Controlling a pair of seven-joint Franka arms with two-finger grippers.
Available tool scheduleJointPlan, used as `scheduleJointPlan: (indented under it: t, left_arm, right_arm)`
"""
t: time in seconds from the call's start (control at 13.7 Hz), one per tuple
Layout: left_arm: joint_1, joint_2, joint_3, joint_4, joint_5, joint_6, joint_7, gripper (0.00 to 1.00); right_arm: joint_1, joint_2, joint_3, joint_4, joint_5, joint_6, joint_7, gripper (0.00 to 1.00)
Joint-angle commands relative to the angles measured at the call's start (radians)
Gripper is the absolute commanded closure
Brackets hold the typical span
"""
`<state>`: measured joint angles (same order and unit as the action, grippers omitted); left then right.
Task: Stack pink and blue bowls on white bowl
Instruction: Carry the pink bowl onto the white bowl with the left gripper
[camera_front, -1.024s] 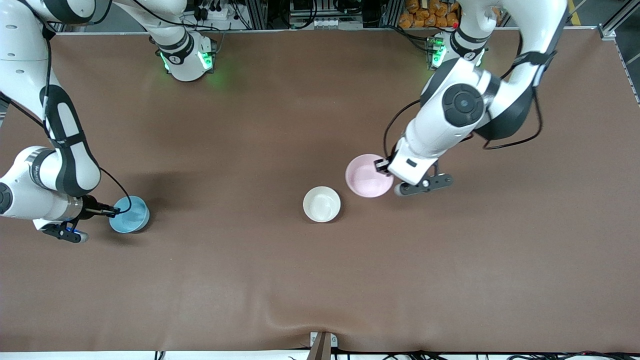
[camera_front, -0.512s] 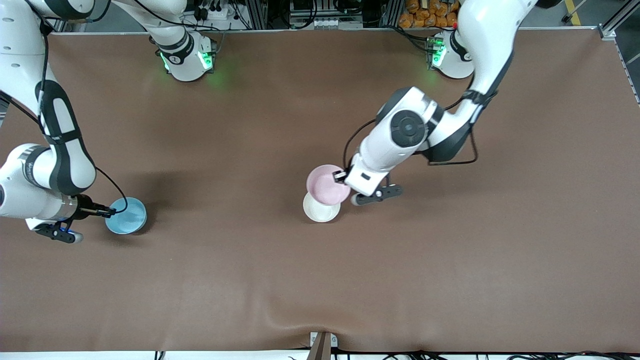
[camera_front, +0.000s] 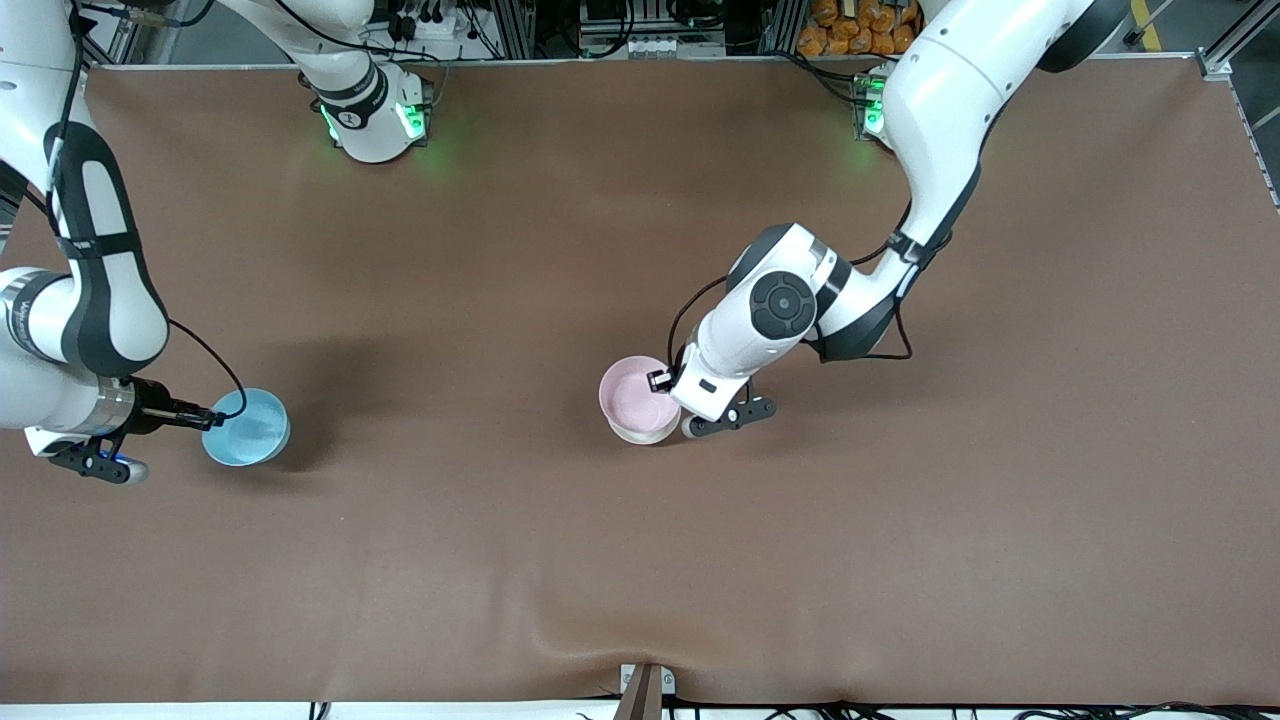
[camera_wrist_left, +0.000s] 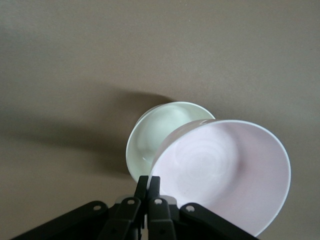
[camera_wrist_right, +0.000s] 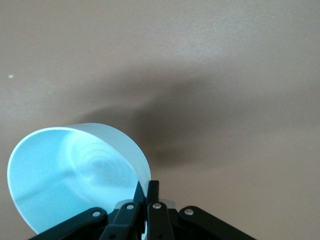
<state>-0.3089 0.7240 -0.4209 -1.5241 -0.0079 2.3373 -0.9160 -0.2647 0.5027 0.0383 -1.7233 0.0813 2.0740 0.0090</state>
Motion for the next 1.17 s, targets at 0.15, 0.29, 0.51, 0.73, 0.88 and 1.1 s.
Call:
scheduleJointPlan:
  t: [0.15,0.29,0.51,0.73,0.88,1.1]
  left_arm:
    - [-0.015,0.052,0.016,0.031,0.055,0.027,0.003,1.00]
    - [-0.018,0.077,0.024,0.033,0.074,0.028,0.003,1.00]
    - [-0.024,0.081,0.027,0.033,0.074,0.030,0.002,1.00]
    - [-0.035,0.090,0.027,0.033,0.074,0.030,-0.001,1.00]
    - [-0.035,0.095,0.030,0.035,0.074,0.048,0.005,0.61]
    - [-0.038,0.069,0.037,0.035,0.104,0.054,-0.007,0.00]
  right_arm:
    - [0.024,-0.050,0.009,-0.012,0.034,-0.038,0.043,1.00]
    - [0.042,-0.065,0.012,-0.012,0.049,-0.045,0.078,1.00]
    - [0.076,-0.081,0.012,-0.012,0.049,-0.057,0.141,1.00]
    - [0.096,-0.092,0.012,-0.012,0.054,-0.060,0.184,1.00]
    - [0.119,-0.096,0.012,-0.012,0.054,-0.066,0.224,1.00]
    - [0.168,-0.108,0.012,-0.012,0.055,-0.068,0.316,1.00]
